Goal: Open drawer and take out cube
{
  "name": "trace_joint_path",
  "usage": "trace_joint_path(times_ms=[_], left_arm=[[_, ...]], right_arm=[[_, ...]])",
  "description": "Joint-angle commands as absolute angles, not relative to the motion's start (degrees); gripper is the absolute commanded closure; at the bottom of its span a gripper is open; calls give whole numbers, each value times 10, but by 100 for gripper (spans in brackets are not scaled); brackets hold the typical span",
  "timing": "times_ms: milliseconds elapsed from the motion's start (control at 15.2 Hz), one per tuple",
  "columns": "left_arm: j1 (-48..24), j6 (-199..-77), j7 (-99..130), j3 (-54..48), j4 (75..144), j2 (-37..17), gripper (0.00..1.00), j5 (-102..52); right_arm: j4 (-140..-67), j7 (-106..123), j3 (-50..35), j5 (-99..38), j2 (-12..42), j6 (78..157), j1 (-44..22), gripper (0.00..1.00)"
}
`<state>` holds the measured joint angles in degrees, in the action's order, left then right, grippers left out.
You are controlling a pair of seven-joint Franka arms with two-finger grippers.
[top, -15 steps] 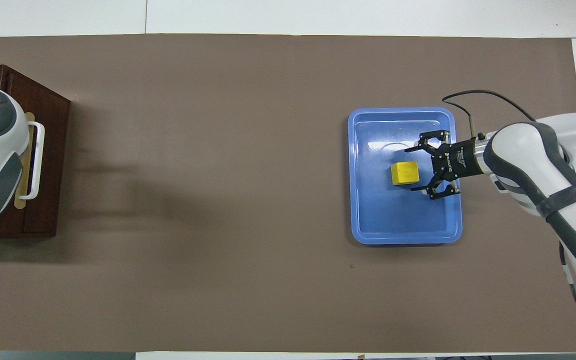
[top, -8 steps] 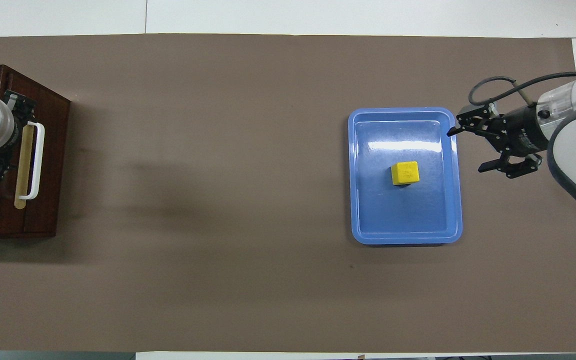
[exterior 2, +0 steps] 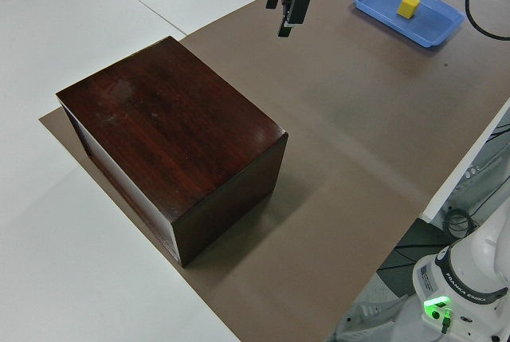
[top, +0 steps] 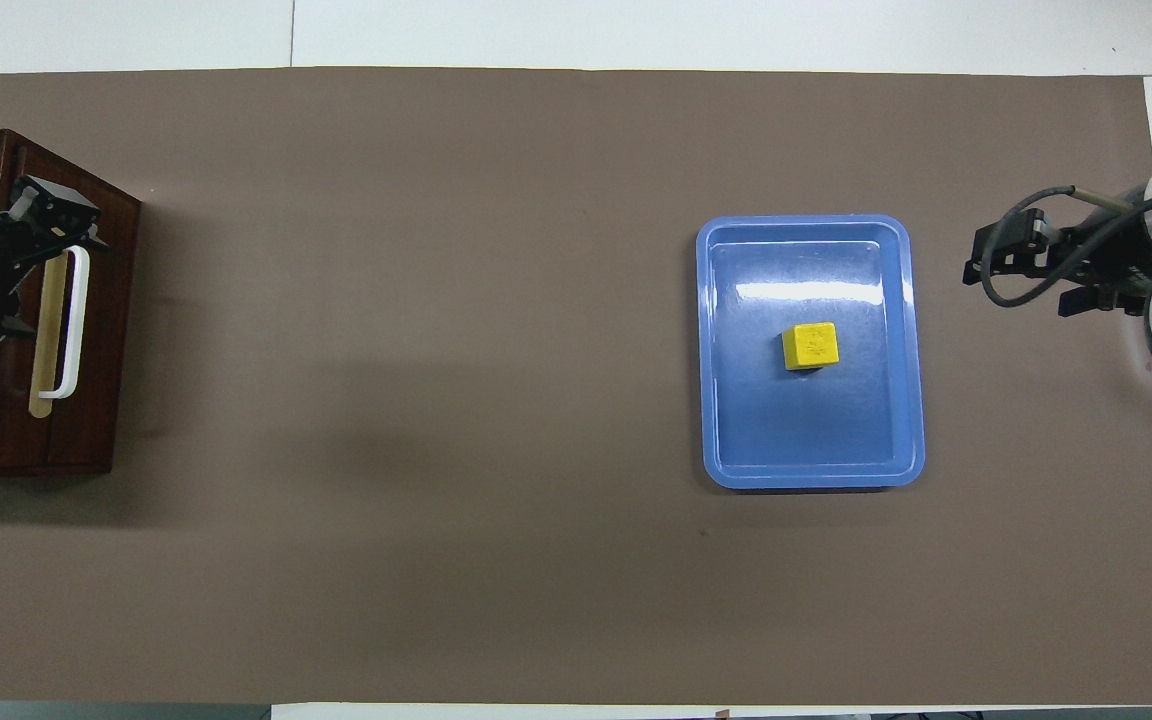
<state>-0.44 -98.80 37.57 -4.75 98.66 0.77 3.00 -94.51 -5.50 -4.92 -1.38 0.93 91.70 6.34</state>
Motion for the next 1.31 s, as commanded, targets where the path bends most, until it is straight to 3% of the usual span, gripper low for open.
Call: trace_joint_path(times_ms=[0, 263, 525, 854, 1248], left_arm=[[7, -944, 232, -38, 983, 21, 0, -10], [25, -890, 101, -39, 983, 30, 0, -21], [19, -884, 59, -42, 983, 34, 0, -20], [12, -933, 89, -50, 983, 34, 0, -21], [-1, -910, 95, -54, 958, 26, 0, -18]], right_arm=[[-910, 9, -55, 5, -9, 839, 71, 0], [-864, 80, -44, 10, -16, 753, 62, 0], [-881, 76, 23, 25, -27, 758, -24, 0], [-919, 46, -10, -6, -18, 797, 35, 0], [-909, 44, -19, 9, -15, 797, 40, 0]])
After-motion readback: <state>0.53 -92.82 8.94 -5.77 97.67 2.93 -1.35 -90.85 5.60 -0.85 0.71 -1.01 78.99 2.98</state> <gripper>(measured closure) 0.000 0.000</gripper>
